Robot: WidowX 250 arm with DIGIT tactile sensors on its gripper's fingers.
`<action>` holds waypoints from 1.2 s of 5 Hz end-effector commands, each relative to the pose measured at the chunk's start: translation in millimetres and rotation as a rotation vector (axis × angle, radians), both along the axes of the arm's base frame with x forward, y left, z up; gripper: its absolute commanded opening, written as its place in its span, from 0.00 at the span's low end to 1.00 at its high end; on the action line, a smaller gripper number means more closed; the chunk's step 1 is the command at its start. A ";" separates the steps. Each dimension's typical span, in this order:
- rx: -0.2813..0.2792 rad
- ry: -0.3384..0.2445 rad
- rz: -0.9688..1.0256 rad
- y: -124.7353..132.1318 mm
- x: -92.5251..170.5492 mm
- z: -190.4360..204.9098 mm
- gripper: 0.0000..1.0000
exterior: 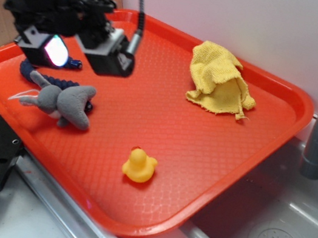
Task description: Grab the yellow duck.
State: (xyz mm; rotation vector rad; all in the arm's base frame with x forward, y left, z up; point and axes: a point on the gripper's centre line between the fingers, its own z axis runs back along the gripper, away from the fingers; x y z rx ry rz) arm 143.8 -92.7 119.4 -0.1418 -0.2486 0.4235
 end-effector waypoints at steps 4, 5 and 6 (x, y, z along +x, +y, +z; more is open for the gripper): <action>-0.111 0.169 -0.411 -37.5 51.1 -74.6 1.00; -0.040 0.200 -0.555 -39.8 49.3 -74.8 1.00; 0.225 0.282 -0.721 -28.8 50.0 -52.4 1.00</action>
